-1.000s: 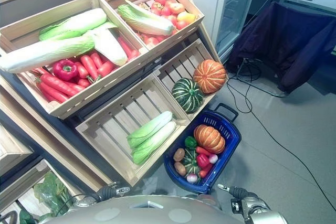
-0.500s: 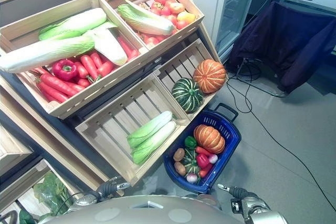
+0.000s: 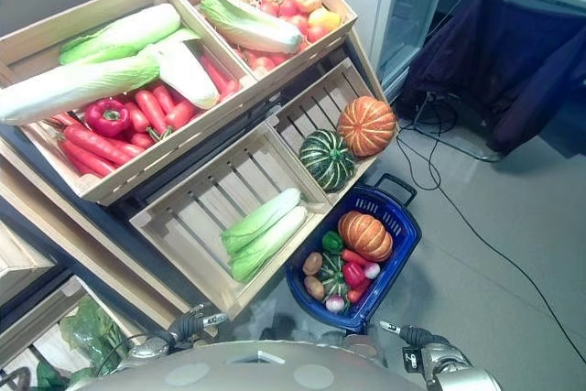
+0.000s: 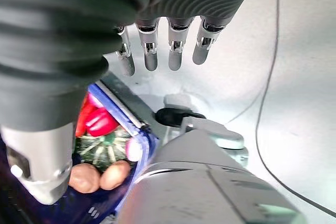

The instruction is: Pick up fruits and vegetables into the basket

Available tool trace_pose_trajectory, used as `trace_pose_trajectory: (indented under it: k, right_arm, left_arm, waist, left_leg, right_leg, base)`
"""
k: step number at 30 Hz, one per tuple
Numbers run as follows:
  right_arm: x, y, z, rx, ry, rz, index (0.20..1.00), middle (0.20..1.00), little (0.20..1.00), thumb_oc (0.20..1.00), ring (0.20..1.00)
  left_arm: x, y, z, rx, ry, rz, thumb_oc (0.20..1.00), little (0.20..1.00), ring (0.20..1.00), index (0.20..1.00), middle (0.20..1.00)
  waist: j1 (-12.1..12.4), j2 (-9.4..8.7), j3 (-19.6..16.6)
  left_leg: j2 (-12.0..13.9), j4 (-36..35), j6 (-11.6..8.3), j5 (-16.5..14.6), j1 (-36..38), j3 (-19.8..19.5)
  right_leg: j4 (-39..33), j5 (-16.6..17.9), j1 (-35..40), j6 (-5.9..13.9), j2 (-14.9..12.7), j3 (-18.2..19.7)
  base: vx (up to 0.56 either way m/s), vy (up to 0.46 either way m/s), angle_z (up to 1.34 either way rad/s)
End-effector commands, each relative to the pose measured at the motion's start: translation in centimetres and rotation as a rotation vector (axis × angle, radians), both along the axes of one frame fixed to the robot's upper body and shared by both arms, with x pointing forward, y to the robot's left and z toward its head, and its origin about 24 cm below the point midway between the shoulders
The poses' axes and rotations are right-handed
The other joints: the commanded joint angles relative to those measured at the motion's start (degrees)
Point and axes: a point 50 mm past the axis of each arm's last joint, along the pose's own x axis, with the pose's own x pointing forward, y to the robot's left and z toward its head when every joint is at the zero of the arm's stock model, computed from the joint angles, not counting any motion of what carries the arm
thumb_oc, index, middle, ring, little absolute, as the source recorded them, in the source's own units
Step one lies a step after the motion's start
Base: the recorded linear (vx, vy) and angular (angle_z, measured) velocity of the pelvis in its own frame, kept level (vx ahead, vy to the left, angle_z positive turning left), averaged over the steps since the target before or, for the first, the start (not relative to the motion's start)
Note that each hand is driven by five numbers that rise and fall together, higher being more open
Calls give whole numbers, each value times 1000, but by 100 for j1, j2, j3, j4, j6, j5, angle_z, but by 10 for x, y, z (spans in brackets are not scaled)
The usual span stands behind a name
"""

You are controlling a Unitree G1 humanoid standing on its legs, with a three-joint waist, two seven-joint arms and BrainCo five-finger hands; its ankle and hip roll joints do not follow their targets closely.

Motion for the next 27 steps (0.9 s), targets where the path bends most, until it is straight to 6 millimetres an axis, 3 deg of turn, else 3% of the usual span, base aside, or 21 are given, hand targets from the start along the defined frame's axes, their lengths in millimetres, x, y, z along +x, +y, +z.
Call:
trace_pose_trajectory:
  k: [1, 10, 15, 27]
  right_arm:
    - [35, -3, 8, -36, -66, 2, 1000, 1000, 1000, 1000, 1000]
    - [81, 3, 22, -40, -204, 20, 1000, 1000, 1000, 1000, 1000]
    - [97, 0, 30, -45, -260, 3, 1000, 1000, 1000, 1000, 1000]
    - [140, -3, 53, -48, -392, -44, 1000, 1000, 1000, 1000, 1000]
  left_arm:
    - [54, -11, 16, -58, -200, 8, 1000, 1000, 1000, 1000, 1000]
    - [107, -29, 43, -123, -416, -5, 1000, 1000, 1000, 1000, 1000]
    - [132, -37, 62, -159, -534, -17, 1000, 1000, 1000, 1000, 1000]
    - [190, -58, 127, -234, -871, -119, 1000, 1000, 1000, 1000, 1000]
  waist:
    - [47, -28, 595]
    - [53, 71, 1316]
    - [90, 103, 1565]
    - [99, 164, 2219]
  left_leg:
    - [-18, 40, 49, -151, -356, -229]
    - [-113, 40, 95, 60, -1041, -370]
    - [-141, 40, 100, 158, -1247, -435]
    - [-292, 347, 149, 186, -1894, -353]
  right_leg:
    - [208, -205, 72, 209, -232, -2]
    - [322, -77, -675, 100, -136, 65]
    - [502, -128, -913, 34, -96, 57]
    - [825, 8, -1633, 83, -204, 125]
  base:
    - [-184, -18, 5]
    - [-134, -9, 6]
    - [-63, 7, 5]
    - [-82, 5, 1]
